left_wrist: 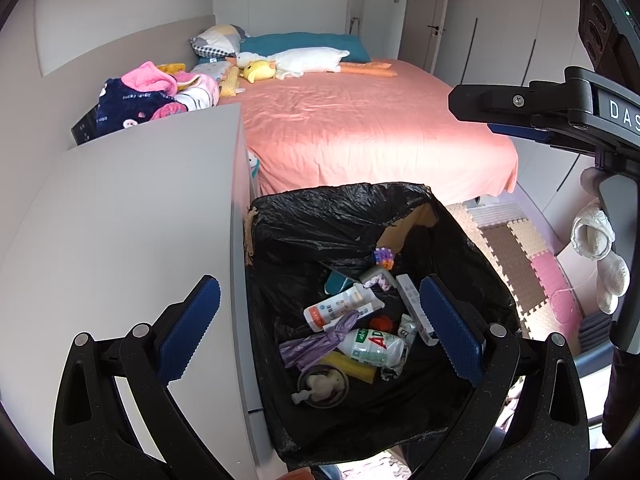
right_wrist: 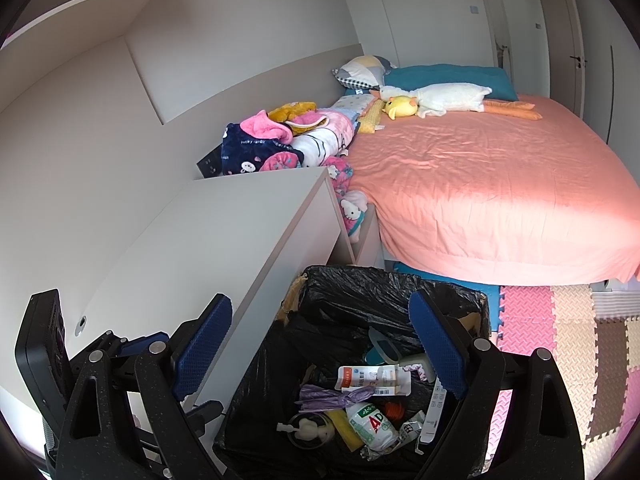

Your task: Collect trash

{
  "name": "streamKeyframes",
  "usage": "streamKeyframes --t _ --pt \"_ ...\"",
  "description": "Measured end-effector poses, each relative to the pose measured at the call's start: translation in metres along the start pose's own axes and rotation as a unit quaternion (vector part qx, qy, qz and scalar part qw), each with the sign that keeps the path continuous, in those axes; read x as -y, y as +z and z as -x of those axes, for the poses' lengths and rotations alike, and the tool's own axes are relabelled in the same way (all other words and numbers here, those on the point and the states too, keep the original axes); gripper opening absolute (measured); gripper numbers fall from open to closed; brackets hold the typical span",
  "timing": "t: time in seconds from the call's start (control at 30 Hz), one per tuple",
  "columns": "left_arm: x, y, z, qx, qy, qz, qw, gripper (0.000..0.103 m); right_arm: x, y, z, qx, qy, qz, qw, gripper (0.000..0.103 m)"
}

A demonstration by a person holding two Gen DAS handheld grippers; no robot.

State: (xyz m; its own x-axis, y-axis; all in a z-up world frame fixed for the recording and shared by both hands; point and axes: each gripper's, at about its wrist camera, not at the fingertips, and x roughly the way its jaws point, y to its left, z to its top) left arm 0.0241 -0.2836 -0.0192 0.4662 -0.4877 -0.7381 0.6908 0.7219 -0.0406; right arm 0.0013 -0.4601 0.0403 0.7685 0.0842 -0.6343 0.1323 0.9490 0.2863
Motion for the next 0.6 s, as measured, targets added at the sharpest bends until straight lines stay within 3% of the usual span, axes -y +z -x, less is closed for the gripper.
streamKeyframes --t 0.6 --pt "0.0029 -0.0015 0.0057 0.011 -0.012 -0.001 0.9999 0.097 -0.0027 0.0008 0.0055 0.003 0.001 0.003 1.0 0.09"
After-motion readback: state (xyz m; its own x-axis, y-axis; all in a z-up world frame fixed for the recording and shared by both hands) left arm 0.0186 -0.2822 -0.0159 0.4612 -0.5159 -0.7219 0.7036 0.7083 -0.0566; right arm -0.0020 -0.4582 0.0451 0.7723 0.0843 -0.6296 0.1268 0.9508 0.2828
